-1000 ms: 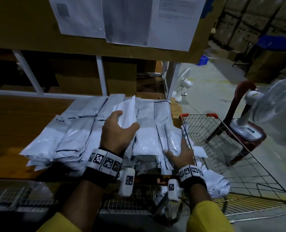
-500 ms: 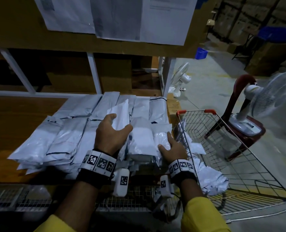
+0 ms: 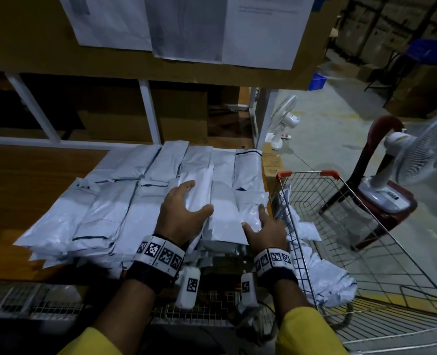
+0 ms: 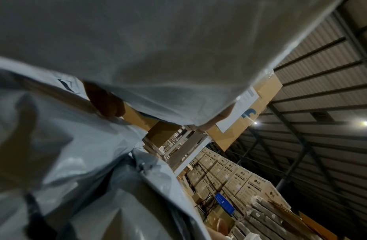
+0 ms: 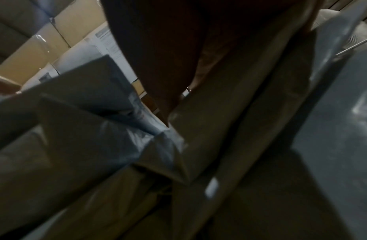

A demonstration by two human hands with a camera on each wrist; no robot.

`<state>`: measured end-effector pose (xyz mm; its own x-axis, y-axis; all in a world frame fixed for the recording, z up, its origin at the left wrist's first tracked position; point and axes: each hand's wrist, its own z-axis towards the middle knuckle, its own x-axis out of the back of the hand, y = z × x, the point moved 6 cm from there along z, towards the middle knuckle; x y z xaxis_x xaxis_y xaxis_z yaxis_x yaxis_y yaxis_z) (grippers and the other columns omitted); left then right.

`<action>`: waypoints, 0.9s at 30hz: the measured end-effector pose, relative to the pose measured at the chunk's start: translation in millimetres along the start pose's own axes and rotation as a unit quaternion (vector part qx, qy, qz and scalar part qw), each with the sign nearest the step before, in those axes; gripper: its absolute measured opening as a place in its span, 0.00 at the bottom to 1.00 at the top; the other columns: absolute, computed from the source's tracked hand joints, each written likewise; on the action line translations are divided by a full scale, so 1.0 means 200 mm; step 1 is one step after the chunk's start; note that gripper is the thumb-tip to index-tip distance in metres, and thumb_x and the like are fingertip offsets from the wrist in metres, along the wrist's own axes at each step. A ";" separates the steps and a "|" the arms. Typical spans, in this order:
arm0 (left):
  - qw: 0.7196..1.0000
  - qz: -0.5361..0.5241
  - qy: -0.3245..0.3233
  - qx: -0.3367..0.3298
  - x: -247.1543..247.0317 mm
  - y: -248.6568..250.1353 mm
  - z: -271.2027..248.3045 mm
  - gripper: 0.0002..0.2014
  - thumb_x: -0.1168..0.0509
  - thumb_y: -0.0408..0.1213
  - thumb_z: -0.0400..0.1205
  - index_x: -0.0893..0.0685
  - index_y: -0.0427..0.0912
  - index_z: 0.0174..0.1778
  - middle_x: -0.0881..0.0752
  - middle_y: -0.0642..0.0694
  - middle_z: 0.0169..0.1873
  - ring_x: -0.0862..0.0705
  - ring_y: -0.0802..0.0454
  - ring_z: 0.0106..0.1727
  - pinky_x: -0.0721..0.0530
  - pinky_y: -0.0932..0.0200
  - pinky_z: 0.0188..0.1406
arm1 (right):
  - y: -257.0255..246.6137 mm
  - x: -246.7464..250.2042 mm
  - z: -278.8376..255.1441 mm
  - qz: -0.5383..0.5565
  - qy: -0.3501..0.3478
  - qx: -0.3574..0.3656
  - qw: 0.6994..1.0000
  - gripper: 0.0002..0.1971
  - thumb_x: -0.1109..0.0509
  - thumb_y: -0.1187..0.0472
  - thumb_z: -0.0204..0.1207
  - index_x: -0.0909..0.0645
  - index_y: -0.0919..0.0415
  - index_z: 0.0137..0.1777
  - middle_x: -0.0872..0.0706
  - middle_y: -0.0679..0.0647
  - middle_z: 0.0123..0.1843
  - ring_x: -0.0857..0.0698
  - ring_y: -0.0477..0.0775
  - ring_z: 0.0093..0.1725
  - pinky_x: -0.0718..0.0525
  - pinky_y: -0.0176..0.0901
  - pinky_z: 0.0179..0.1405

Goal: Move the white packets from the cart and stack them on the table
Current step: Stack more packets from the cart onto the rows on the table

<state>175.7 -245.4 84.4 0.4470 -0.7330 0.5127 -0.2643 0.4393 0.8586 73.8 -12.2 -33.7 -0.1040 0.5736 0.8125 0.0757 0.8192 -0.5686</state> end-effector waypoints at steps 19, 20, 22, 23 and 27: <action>0.999 0.022 -0.025 0.038 0.00 -0.09 0.04 0.36 0.23 0.47 0.73 0.26 0.52 0.79 0.25 0.49 0.77 0.26 0.49 0.76 0.26 0.49 0.76 | -0.10 -0.08 0.01 -0.033 -0.044 0.087 0.995 0.41 0.32 0.39 0.79 0.43 0.47 0.88 0.33 0.64 0.82 0.26 0.66 0.77 0.21 0.56 0.71; 0.999 0.022 -0.026 0.042 0.00 -0.10 0.03 0.36 0.23 0.47 0.73 0.25 0.53 0.79 0.25 0.50 0.76 0.26 0.48 0.76 0.26 0.49 0.76 | -0.10 -0.07 0.01 -0.022 -0.039 0.080 0.996 0.42 0.30 0.39 0.78 0.44 0.47 0.89 0.34 0.63 0.83 0.27 0.65 0.77 0.22 0.57 0.72; 0.999 0.016 -0.022 0.047 0.01 -0.11 0.04 0.38 0.23 0.52 0.69 0.25 0.55 0.77 0.24 0.50 0.75 0.21 0.46 0.72 0.21 0.44 0.73 | -0.08 -0.05 0.02 0.012 -0.025 0.059 0.998 0.48 0.27 0.39 0.75 0.51 0.46 0.89 0.32 0.59 0.84 0.26 0.65 0.78 0.22 0.59 0.73; 0.999 0.008 -0.020 0.050 0.01 -0.11 0.03 0.39 0.24 0.54 0.67 0.25 0.57 0.77 0.23 0.51 0.74 0.18 0.45 0.68 0.18 0.42 0.70 | -0.07 -0.04 0.02 0.025 -0.017 0.046 0.998 0.52 0.26 0.38 0.73 0.54 0.44 0.89 0.31 0.57 0.83 0.25 0.65 0.77 0.21 0.60 0.72; 0.998 -0.003 -0.014 0.054 0.03 -0.11 0.04 0.40 0.24 0.57 0.66 0.25 0.58 0.76 0.21 0.50 0.72 0.16 0.43 0.66 0.15 0.41 0.66 | -0.04 0.01 0.03 0.072 0.006 0.038 0.997 0.55 0.26 0.31 0.65 0.52 0.42 0.88 0.23 0.56 0.79 0.21 0.63 0.74 0.19 0.59 0.69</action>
<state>176.9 -264.3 67.8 0.4255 -0.7506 0.5056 -0.3531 0.3767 0.8564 67.7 -17.5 -28.5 -0.0858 0.6859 0.7226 0.0127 0.7260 -0.6876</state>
